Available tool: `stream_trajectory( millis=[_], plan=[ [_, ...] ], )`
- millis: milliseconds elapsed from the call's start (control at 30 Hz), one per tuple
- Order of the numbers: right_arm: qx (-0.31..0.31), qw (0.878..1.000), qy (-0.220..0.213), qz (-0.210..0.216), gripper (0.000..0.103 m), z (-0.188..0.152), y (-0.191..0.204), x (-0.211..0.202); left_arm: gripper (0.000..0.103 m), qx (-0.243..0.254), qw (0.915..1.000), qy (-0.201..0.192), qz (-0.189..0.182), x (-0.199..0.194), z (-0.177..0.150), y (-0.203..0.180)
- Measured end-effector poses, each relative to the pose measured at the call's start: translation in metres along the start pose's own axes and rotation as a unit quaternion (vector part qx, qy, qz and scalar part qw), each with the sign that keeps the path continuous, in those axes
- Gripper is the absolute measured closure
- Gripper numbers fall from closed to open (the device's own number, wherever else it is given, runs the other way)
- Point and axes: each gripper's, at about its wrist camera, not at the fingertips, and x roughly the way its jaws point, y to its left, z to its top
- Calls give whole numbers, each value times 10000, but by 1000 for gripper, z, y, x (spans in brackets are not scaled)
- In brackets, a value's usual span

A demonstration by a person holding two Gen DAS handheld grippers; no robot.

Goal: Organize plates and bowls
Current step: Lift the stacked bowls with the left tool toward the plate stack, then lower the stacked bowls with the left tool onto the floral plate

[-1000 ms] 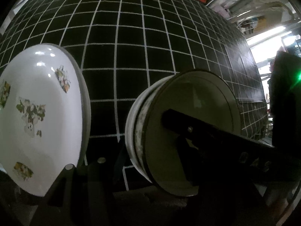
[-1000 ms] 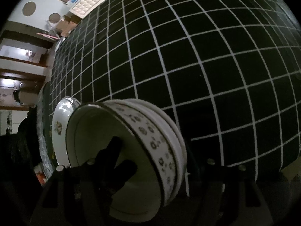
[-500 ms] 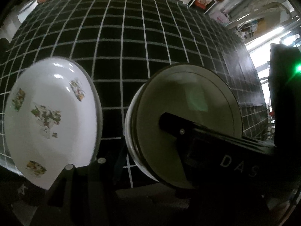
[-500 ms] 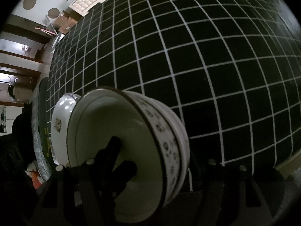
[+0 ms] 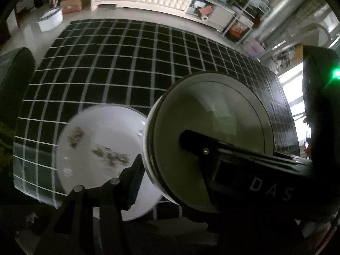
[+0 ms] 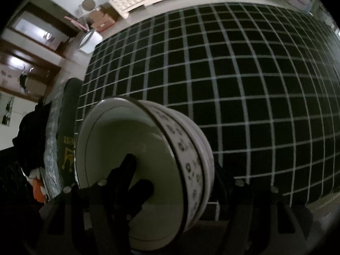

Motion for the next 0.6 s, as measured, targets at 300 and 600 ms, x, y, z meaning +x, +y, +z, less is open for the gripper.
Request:
stream_trajectory(
  millis=[300, 600],
  plan=[
    [-336, 9992, 203, 32, 31, 14, 53, 38, 52, -318, 9994, -39, 155, -3, 0, 55],
    [-430, 9980, 454, -133, 32, 19, 72, 71, 52, -560, 9983, 82, 144, 10, -4, 85]
  ],
)
